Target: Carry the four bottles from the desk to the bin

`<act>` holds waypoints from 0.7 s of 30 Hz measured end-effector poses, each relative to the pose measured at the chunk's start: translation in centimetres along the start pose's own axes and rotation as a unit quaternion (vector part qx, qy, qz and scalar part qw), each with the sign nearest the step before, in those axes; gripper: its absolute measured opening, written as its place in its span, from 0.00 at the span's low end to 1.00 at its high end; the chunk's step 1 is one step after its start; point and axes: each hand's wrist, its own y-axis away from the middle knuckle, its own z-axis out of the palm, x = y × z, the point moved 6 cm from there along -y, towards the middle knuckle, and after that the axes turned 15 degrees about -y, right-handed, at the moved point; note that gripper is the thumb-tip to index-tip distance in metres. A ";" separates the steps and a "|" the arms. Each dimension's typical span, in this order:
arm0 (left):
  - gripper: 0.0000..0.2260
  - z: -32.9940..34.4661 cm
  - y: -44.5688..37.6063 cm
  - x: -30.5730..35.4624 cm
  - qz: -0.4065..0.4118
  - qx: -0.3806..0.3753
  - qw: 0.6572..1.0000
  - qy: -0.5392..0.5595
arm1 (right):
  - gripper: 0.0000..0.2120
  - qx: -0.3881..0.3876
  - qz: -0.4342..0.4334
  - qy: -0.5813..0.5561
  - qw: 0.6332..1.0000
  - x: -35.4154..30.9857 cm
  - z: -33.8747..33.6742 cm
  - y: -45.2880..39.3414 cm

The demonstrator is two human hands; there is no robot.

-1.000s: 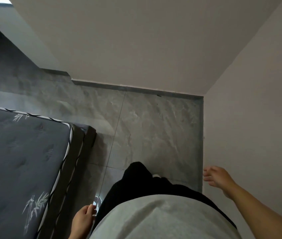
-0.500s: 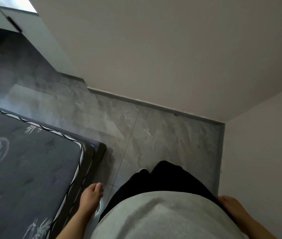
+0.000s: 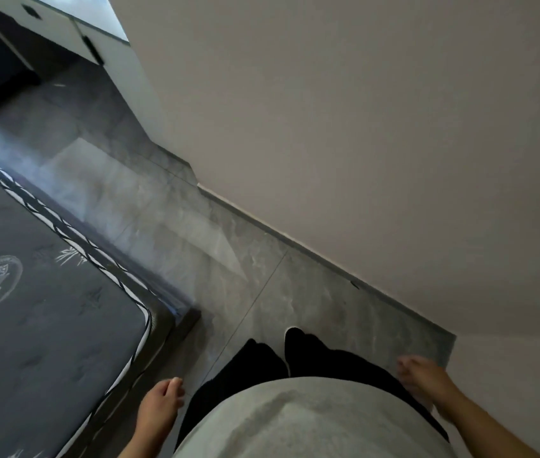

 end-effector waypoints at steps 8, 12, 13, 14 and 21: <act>0.09 -0.7 -0.6 0.1 -0.106 0.040 0.990 0.079 | 0.15 -0.049 -0.064 0.086 0.993 -15.7 5.2 -5.4; 0.11 -2.1 -3.5 1.2 -0.130 0.040 0.987 0.089 | 0.12 -0.070 -0.074 0.139 0.985 -19.2 8.8 -7.7; 0.11 -2.7 -4.3 1.5 -0.141 0.038 0.984 0.098 | 0.11 -0.073 -0.071 0.146 0.984 -19.8 9.5 -8.1; 0.11 -3.3 -5.3 1.9 -0.148 0.038 0.982 0.111 | 0.10 -0.068 -0.066 0.161 0.982 -20.7 10.1 -8.1; 0.10 -8.7 -12.6 7.6 -0.133 0.047 0.971 0.191 | 0.16 -0.079 -0.060 0.277 0.956 -25.9 13.2 -9.9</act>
